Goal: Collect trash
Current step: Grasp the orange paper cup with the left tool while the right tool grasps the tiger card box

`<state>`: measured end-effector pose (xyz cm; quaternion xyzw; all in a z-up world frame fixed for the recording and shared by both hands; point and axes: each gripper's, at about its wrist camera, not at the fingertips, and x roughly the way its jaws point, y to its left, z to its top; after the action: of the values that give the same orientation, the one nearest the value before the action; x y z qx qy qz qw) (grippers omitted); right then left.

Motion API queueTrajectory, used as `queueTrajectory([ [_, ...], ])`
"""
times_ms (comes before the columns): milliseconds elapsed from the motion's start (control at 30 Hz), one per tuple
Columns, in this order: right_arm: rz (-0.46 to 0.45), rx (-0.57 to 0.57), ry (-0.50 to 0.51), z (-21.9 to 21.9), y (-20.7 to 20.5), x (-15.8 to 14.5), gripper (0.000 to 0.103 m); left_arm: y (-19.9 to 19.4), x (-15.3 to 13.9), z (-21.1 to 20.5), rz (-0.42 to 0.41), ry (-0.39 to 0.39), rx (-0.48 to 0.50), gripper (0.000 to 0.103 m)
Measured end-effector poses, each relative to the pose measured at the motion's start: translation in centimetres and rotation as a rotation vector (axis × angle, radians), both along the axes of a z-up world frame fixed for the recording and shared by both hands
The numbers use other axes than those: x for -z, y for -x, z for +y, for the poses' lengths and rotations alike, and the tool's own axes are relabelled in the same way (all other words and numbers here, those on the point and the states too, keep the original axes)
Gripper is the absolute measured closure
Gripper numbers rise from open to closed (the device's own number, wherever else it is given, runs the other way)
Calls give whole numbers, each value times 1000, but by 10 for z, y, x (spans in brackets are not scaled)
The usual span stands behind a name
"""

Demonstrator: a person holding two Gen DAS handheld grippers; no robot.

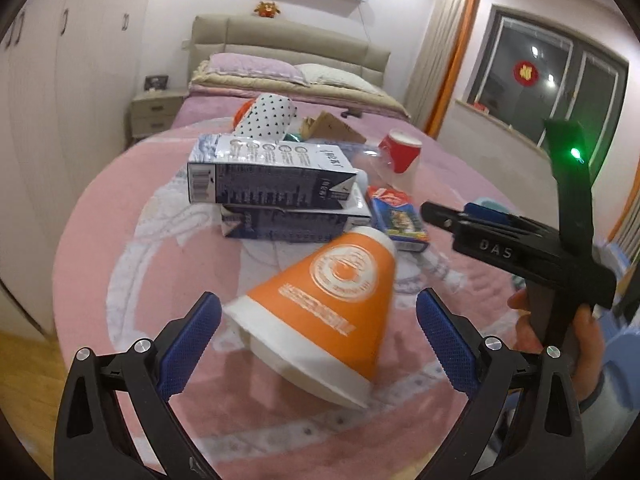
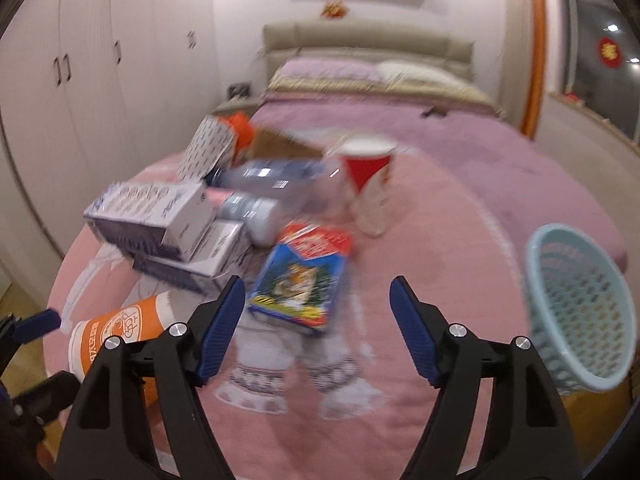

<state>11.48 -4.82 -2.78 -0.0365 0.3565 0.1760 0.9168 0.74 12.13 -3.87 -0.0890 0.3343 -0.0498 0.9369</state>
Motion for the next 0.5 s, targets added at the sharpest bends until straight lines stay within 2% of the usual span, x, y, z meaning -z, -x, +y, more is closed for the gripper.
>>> queueTrajectory([
  [33,24,-6,-1,4,-6,5,32,-7,3,2,11,-11,17,8],
  [133,96,-23,-28,10,-18,13,29,-22,11,9,72,21,74,8],
  [267,143,-2,-17,16,-29,20,27,-34,28,14,138,37,85,7],
  [333,172,11,-19,17,-37,25,27,-36,32,13,157,78,112,8],
  [500,216,47,-24,16,-52,37,27,-38,36,-1,171,52,122,11],
])
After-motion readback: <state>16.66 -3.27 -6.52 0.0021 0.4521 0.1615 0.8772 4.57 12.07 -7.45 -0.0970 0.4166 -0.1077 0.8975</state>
